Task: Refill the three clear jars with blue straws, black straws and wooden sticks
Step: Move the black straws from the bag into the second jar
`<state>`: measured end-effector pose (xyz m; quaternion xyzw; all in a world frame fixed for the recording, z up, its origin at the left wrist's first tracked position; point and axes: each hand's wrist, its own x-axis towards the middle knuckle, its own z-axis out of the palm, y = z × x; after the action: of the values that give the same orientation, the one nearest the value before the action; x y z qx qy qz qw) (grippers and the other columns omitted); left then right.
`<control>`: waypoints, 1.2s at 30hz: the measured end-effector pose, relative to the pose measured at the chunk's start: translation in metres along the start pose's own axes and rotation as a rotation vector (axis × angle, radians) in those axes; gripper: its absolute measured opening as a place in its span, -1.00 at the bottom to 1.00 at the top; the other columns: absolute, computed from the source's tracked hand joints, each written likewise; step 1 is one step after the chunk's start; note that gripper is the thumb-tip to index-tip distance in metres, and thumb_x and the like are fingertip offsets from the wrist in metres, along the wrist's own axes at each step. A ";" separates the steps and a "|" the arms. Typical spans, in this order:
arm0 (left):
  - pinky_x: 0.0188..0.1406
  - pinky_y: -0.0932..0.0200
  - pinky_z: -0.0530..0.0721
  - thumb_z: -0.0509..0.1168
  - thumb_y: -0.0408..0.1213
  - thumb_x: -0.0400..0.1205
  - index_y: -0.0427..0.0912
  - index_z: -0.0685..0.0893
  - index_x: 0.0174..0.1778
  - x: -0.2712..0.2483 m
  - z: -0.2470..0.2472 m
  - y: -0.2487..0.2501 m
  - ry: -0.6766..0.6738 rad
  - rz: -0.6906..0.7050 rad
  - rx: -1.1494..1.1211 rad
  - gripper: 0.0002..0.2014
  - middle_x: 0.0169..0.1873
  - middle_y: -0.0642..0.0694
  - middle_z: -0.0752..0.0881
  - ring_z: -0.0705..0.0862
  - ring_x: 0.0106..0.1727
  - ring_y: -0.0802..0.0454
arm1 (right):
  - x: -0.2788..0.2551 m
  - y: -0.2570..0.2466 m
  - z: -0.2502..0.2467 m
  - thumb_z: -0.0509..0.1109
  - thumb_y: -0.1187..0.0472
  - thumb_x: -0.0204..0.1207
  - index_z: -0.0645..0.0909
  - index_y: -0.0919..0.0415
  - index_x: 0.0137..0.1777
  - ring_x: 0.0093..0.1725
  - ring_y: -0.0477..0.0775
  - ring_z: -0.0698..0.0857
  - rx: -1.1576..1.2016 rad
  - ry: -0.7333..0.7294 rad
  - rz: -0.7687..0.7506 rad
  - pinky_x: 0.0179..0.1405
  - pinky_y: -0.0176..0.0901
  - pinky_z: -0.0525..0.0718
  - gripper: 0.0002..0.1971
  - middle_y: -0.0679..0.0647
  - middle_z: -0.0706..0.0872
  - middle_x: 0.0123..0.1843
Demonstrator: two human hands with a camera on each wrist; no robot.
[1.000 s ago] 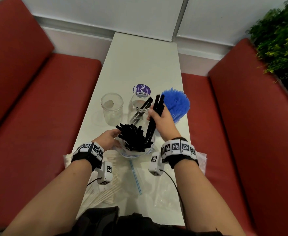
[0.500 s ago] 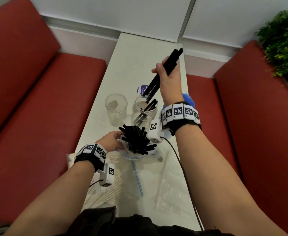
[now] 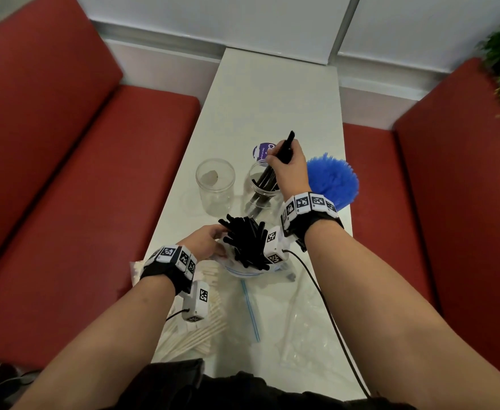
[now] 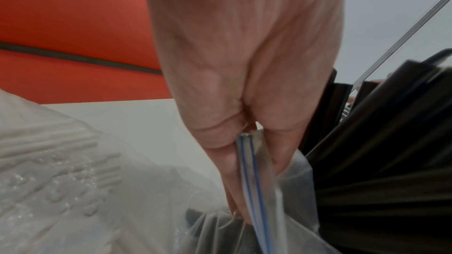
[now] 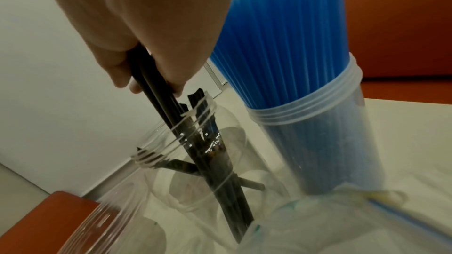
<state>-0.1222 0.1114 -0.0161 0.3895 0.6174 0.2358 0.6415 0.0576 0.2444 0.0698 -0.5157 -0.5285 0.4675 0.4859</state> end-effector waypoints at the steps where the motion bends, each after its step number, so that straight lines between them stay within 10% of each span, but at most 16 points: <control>1: -0.06 0.13 0.85 0.17 -0.85 0.54 -0.25 0.61 0.41 0.000 0.000 0.000 -0.001 -0.001 0.007 -0.40 0.36 -0.21 0.66 0.78 0.04 -0.11 | -0.002 0.000 -0.001 0.37 0.55 0.52 0.50 0.26 0.05 -0.21 -0.27 0.69 0.011 -0.014 -0.007 -0.05 -0.36 0.65 -0.76 0.06 0.69 -0.10; 12: -0.01 0.12 0.83 0.20 -0.82 0.55 -0.26 0.57 0.50 0.000 0.002 0.002 0.013 0.021 0.031 -0.37 0.45 -0.20 0.62 0.76 0.17 -0.15 | -0.019 0.009 -0.005 0.21 0.41 0.69 0.77 0.17 0.27 0.25 0.10 0.73 -0.473 -0.227 -0.078 0.36 -0.11 0.61 -0.66 0.12 0.80 0.26; 18: 0.35 -0.35 0.66 0.21 -0.79 0.55 -0.21 0.59 0.49 -0.001 -0.002 -0.002 0.015 0.019 0.082 -0.38 0.38 -0.20 0.68 0.72 0.32 -0.32 | -0.030 0.006 -0.014 0.22 0.28 0.72 0.75 0.06 0.35 -0.40 -0.21 0.59 -0.475 -0.134 -0.133 -0.21 -0.24 0.65 -0.65 0.02 0.85 -0.08; 21: 0.35 -0.36 0.66 0.21 -0.78 0.55 -0.20 0.59 0.49 0.000 -0.002 -0.003 0.025 0.015 0.090 -0.37 0.37 -0.19 0.69 0.71 0.33 -0.29 | -0.036 0.005 -0.022 0.23 0.32 0.70 0.71 0.08 0.43 0.23 -0.14 0.72 -0.552 -0.294 -0.092 0.34 -0.19 0.63 -0.61 -0.01 0.81 0.26; 27: 0.35 -0.38 0.65 0.21 -0.82 0.53 -0.23 0.57 0.52 0.002 -0.001 -0.003 0.021 0.025 0.059 -0.34 0.39 -0.18 0.67 0.71 0.33 -0.26 | -0.056 0.005 -0.050 0.14 0.52 0.53 0.75 0.10 -0.04 -0.06 -0.09 0.77 -0.257 -0.083 -0.115 0.00 -0.25 0.71 -0.59 -0.03 0.82 -0.11; 31: 0.22 -0.19 0.76 0.23 -0.80 0.52 -0.19 0.60 0.49 0.004 -0.002 -0.005 0.013 0.047 0.059 -0.35 0.36 -0.17 0.71 0.78 0.21 -0.21 | -0.075 0.017 -0.072 0.05 0.65 0.46 0.69 0.12 -0.12 -0.29 -0.08 0.68 -0.264 -0.295 0.058 -0.29 -0.27 0.60 -0.51 0.07 0.78 -0.18; 36: 0.13 -0.12 0.76 0.28 -0.78 0.48 -0.26 0.63 0.44 0.009 -0.001 -0.003 0.021 0.069 0.065 -0.39 0.34 -0.27 0.71 0.77 0.18 -0.18 | -0.100 0.038 -0.082 0.21 0.62 0.53 0.52 -0.04 0.38 0.03 -0.06 0.62 -0.445 -0.643 0.281 0.00 -0.24 0.67 -0.41 0.02 0.68 0.28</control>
<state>-0.1224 0.1165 -0.0240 0.4287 0.6178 0.2415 0.6133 0.1422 0.1453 0.0364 -0.5032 -0.6657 0.5411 0.1043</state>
